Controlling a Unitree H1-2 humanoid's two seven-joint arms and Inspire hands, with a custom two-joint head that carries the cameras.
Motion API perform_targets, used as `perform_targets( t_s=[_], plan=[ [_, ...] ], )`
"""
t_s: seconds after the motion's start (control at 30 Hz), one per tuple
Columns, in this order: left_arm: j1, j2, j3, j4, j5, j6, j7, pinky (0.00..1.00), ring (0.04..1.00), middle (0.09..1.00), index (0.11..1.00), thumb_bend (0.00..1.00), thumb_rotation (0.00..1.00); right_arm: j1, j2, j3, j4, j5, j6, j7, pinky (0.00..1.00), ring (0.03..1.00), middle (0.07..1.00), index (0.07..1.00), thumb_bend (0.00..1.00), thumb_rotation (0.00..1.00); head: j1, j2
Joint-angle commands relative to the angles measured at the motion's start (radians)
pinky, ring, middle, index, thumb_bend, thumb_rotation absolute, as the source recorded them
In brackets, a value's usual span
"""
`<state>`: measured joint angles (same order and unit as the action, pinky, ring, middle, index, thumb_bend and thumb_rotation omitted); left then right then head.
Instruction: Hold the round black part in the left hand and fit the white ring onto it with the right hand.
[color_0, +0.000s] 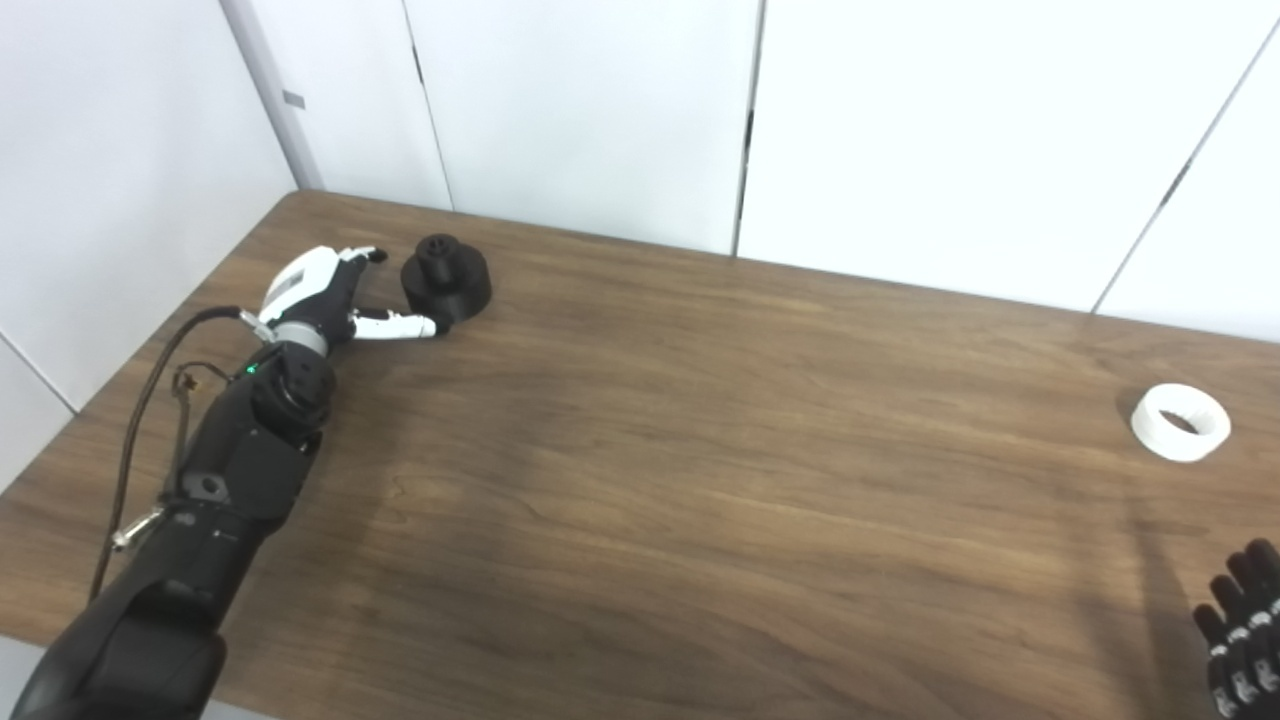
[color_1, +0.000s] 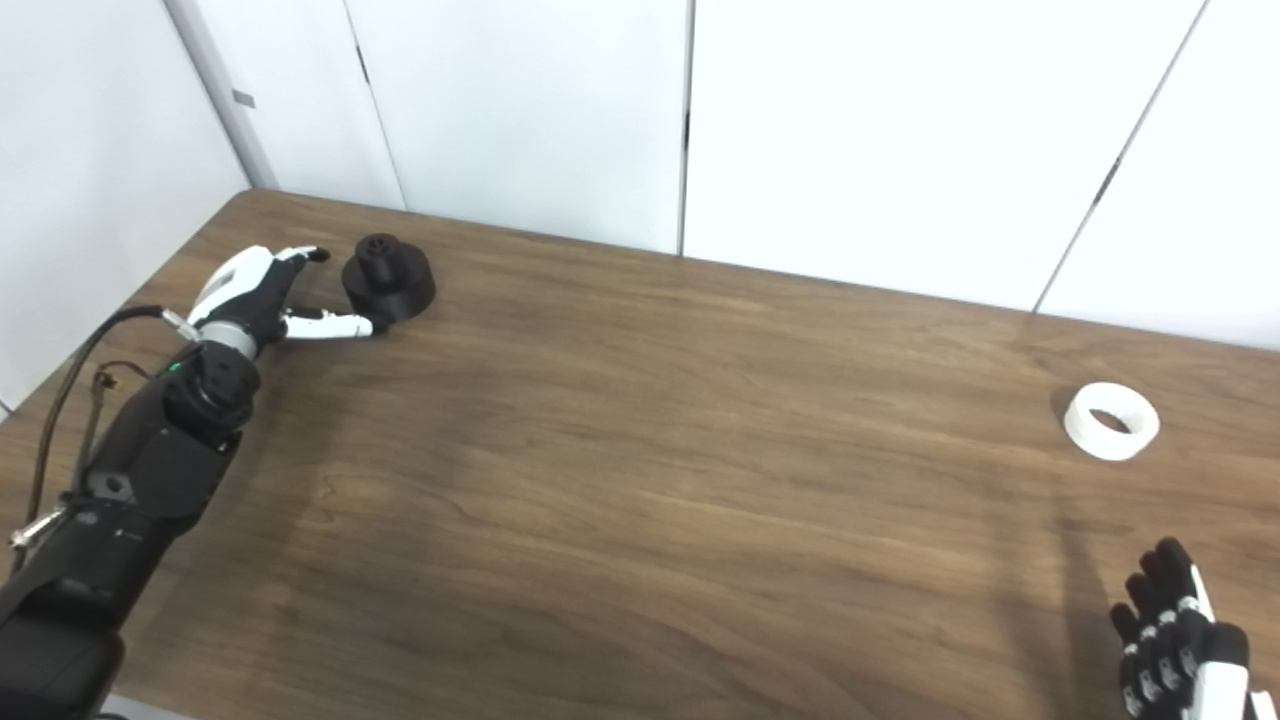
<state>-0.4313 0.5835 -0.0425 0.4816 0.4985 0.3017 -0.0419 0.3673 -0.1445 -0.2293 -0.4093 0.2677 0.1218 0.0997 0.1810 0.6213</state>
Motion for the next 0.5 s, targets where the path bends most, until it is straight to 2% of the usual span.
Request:
perform_targets(
  t_s=[0.0,0.47],
  plan=[
    [-0.072,0.024,-0.001,-0.002,0.004,-0.014,0.025,1.00,1.000,0.990,0.909,1.00,0.46,-0.011,0.001,-0.002,-0.022,0.003,-0.044,-0.004,1.00,1.000,0.991,0.968,0.65,1.00,0.000,0.001],
    [-0.115,-0.005,-0.025,0.107,0.000,-0.021,0.074,1.00,1.000,0.982,0.900,1.00,0.45,-0.007,0.000,-0.003,-0.027,-0.004,-0.039,-0.003,1.00,1.000,0.993,0.975,0.65,1.00,0.001,-0.003]
  ],
)
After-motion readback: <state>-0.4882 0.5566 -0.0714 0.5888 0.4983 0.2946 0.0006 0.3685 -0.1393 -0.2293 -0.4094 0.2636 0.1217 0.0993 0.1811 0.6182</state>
